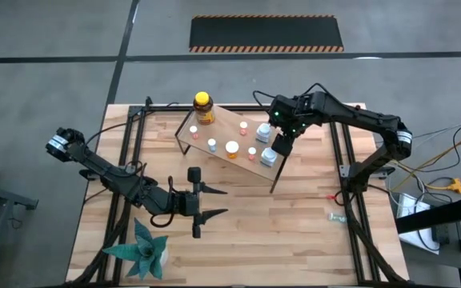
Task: Pick and place medicine bottles onto shelf by color
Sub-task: Move the blue pill bottle to the middle of the table
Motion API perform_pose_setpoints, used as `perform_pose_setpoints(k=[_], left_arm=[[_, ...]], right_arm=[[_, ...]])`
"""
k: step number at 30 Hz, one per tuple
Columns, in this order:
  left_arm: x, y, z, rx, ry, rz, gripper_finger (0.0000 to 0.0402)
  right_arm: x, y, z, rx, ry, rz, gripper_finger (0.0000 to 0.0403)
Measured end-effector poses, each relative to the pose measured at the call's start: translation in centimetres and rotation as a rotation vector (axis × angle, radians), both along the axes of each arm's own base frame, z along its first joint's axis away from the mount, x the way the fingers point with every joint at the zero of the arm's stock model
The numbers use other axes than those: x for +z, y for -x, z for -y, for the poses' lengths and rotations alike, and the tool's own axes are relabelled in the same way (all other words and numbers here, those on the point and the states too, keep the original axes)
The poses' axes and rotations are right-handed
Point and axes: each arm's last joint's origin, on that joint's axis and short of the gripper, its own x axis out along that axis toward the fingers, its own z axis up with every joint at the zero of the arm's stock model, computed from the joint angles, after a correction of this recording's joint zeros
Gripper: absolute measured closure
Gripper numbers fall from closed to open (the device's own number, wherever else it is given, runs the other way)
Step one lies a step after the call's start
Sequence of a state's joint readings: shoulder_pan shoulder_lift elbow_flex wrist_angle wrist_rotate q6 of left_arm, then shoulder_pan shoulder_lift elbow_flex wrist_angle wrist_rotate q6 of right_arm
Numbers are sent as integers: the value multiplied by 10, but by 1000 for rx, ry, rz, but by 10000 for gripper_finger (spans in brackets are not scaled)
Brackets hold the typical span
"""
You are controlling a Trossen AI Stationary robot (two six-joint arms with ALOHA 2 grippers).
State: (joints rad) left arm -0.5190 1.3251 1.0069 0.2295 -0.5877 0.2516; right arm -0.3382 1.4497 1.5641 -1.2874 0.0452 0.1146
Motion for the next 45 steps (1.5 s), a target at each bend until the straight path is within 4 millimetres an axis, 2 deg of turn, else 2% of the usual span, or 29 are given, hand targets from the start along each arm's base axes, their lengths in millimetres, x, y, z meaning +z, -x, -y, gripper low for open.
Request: perform_pose_setpoints(k=[6, 9, 15, 21, 25, 28, 33, 37, 40, 45], left_arm=[[0, 0, 0, 1, 6, 1, 202], [-1, -2, 1, 4, 32, 11, 202], [-5, -8, 4, 3, 44, 22, 202], [-5, -9, 5, 3, 55, 32, 202], [-5, -9, 6, 3, 78, 32, 202], [-5, -9, 6, 2, 79, 33, 202], [-5, -9, 6, 1, 79, 32, 202], [-5, -7, 9, -10, 80, 32, 202], [-5, -6, 11, -19, 79, 31, 202], [-5, -5, 13, -25, 79, 32, 202]], right_arm=[[29, 5, -5, -11, 14, 66, 194], [46, 12, -19, -5, 14, 110, 195], [73, 30, -70, 72, -14, 244, 195], [73, 58, -131, 174, -110, 230, 195], [63, 82, -163, 202, -171, 153, 195], [51, 92, -179, 193, -178, 117, 196], [17, 103, -201, 144, -202, -21, 196], [-18, 119, -223, 107, -234, -166, 195], [-44, 131, -231, 12, -196, -251, 188], [-82, 140, -229, -113, -161, -355, 160]])
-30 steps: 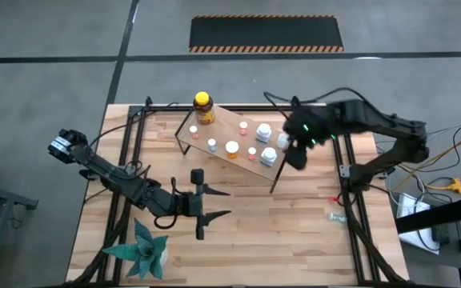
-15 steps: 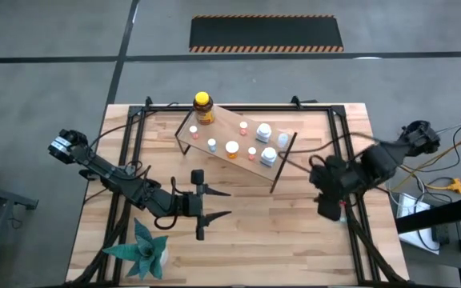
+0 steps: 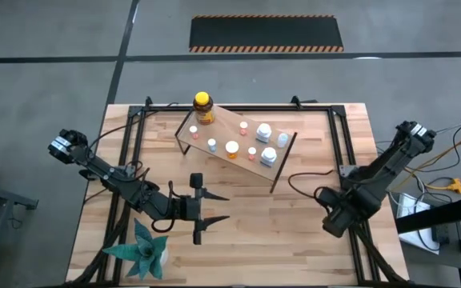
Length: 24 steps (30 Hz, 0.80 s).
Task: Pick and place medicine bottles onto shelf by color
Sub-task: Move the blue pill bottle to the middle of the table
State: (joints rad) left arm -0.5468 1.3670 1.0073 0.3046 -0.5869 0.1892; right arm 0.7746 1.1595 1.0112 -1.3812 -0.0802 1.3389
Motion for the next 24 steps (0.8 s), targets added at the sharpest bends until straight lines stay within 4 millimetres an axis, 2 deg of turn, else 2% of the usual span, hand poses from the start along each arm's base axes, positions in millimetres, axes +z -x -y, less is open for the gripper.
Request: perform_pose_setpoints(k=[4, 8, 14, 24], left_arm=[[0, 0, 0, 0, 0, 0, 202], [0, 0, 0, 0, -1, 0, 202], [0, 0, 0, 0, -1, 0, 202], [0, 0, 0, -1, -1, 0, 202]], right_arm=[[-25, 0, -1, 33, -39, -5, 134], [-45, -1, -2, 49, -63, 1, 125], [-66, -1, -3, 28, -13, -63, 139], [-95, -12, -14, 171, 37, -159, 160]])
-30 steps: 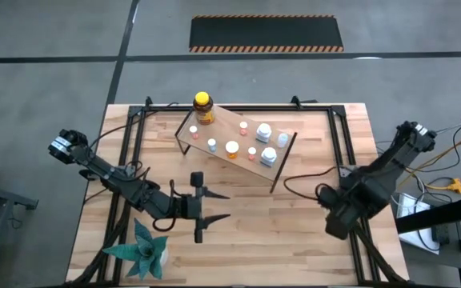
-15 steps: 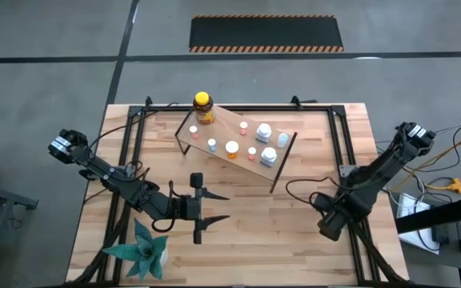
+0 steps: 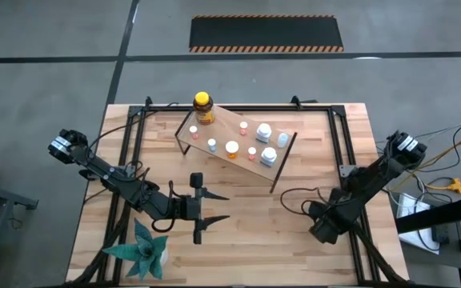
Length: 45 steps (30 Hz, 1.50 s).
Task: Pick and place medicine bottles onto shelf by color
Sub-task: Move the blue pill bottle to the middle of the table
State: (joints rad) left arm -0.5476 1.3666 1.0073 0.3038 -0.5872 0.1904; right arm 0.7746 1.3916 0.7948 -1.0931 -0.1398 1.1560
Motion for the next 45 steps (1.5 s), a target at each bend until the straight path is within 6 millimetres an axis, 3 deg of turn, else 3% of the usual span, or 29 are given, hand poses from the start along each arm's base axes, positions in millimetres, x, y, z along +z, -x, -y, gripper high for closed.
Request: perform_pose_setpoints(k=[17, 21, 27, 31, 37, 45], left_arm=[[0, 0, 0, 0, 0, 0, 202], [0, 0, 0, 0, 0, 0, 202], [0, 0, 0, -1, 0, 0, 202], [0, 0, 1, -2, 1, 0, 202], [0, 0, 1, -3, 2, 1, 202], [0, 1, 1, -5, 3, 1, 202]], right_arm=[[-36, -6, -8, 60, 63, -176, 172], [-37, -6, -8, 55, 55, -172, 207], [-35, -7, -9, 54, 27, -142, 293], [-29, -8, -10, 58, 15, -116, 328], [-3, -19, -18, 67, -38, 34, 320], [40, -43, -31, 153, -56, 421, 320]])
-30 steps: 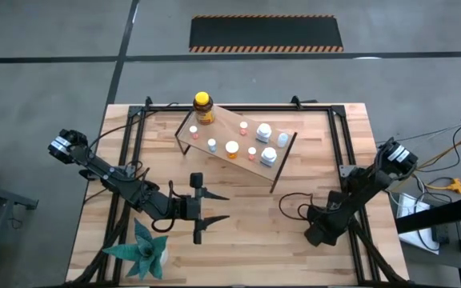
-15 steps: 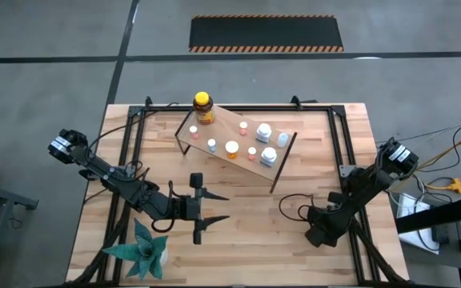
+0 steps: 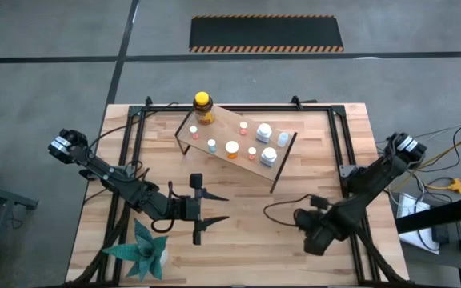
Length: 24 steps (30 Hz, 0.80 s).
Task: Pick and place medicine bottles onto shelf by color
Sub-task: Move the blue pill bottle to the middle of the table
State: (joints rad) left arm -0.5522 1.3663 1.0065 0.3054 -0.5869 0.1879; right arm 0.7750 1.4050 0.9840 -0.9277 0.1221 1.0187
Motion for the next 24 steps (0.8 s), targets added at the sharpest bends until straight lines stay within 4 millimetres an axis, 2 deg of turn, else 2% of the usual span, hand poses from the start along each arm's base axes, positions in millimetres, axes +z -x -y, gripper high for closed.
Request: perform_pose_setpoints(k=[4, 8, 14, 17, 19, 24], left_arm=[[0, 0, 1, -2, 14, 0, 202], [0, 1, 2, -6, 26, 1, 202], [-7, -4, 9, -23, 70, 2, 202], [-20, -11, 16, -25, 107, -28, 202], [-34, -20, 24, -27, 126, -44, 202], [-73, -43, 40, -27, 143, -54, 202]], right_arm=[[13, -16, -9, 118, -25, 286, 316], [18, -31, -19, 269, 8, 566, 316], [17, -57, -30, 369, 172, 935, 316], [3, -70, -33, 355, 214, 1075, 313], [-14, -77, -33, 335, 231, 1127, 313], [-56, -95, -25, 184, 373, 1116, 316]])
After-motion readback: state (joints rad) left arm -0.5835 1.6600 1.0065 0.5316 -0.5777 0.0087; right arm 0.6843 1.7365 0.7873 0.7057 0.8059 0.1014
